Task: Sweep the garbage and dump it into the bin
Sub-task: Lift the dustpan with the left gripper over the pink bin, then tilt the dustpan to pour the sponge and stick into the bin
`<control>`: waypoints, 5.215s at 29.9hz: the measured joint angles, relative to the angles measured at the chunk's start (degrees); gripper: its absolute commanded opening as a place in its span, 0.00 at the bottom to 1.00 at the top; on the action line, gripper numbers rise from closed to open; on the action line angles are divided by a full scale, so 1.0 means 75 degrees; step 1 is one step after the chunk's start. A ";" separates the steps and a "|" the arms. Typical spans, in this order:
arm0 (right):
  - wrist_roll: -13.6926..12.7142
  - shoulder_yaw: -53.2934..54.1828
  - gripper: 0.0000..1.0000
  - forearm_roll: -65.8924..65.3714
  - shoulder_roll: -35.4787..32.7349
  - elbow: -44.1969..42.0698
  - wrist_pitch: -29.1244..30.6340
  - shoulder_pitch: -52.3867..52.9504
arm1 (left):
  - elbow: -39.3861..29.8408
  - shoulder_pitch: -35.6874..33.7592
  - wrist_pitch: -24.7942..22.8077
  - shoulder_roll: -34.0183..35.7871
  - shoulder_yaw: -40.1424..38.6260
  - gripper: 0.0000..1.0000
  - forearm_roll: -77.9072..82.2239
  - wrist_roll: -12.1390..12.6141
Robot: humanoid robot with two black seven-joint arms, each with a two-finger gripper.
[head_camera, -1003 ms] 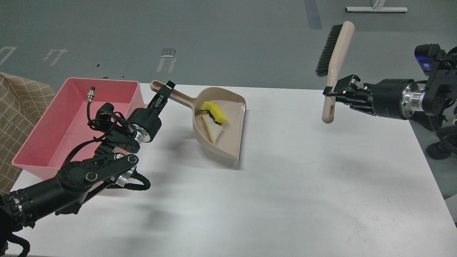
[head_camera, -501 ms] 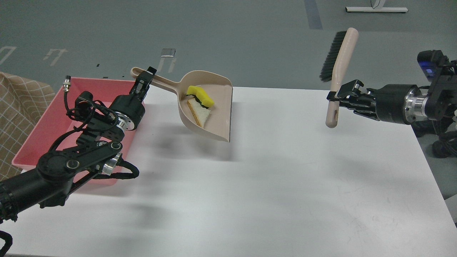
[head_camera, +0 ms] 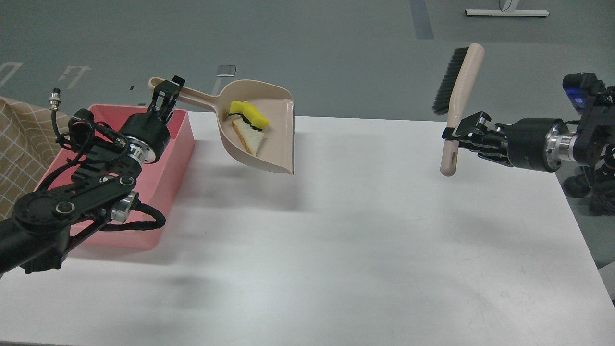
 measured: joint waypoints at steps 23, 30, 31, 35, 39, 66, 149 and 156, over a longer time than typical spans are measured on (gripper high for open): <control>0.0000 0.0000 0.00 -0.0007 0.0084 0.0002 0.0000 -0.0085 | -0.0003 0.0044 -0.1950 0.1940 -0.0862 0.00 -0.0249 -0.0043; 0.0000 -0.0009 0.00 -0.0011 0.0102 0.0003 0.0000 -0.0108 | 0.0097 0.0089 -0.2402 0.2456 -0.0867 0.00 -0.0283 -0.0220; 0.0000 -0.0009 0.00 -0.0011 0.0102 0.0003 0.0000 -0.0108 | 0.0115 0.0103 -0.2458 0.2522 -0.0867 0.00 -0.0295 -0.0270; 0.0000 -0.0009 0.00 -0.0011 0.0102 0.0003 0.0000 -0.0108 | 0.0240 0.0136 -0.2706 0.2752 -0.0851 0.00 -0.0336 -0.0449; 0.0000 -0.0011 0.00 -0.0011 0.0124 0.0002 0.0000 -0.0111 | 0.0488 0.0140 -0.2932 0.2847 -0.0845 0.00 -0.0369 -0.0532; 0.0003 -0.0012 0.00 -0.0023 0.0160 -0.0023 0.0000 -0.0170 | 0.2749 0.0494 -0.4524 0.3307 -0.0708 0.00 -0.0341 -0.1180; -0.0012 0.0002 0.00 -0.0049 0.0406 -0.0024 0.0000 -0.0194 | 0.0276 -0.1131 -0.4697 0.3194 -0.0887 0.00 -0.0026 -0.1177; -0.0041 0.0011 0.00 -0.0053 0.0486 -0.0019 0.0000 -0.0182 | -0.0094 -0.0720 -0.4038 0.2337 -0.0846 0.00 -0.0027 -0.1177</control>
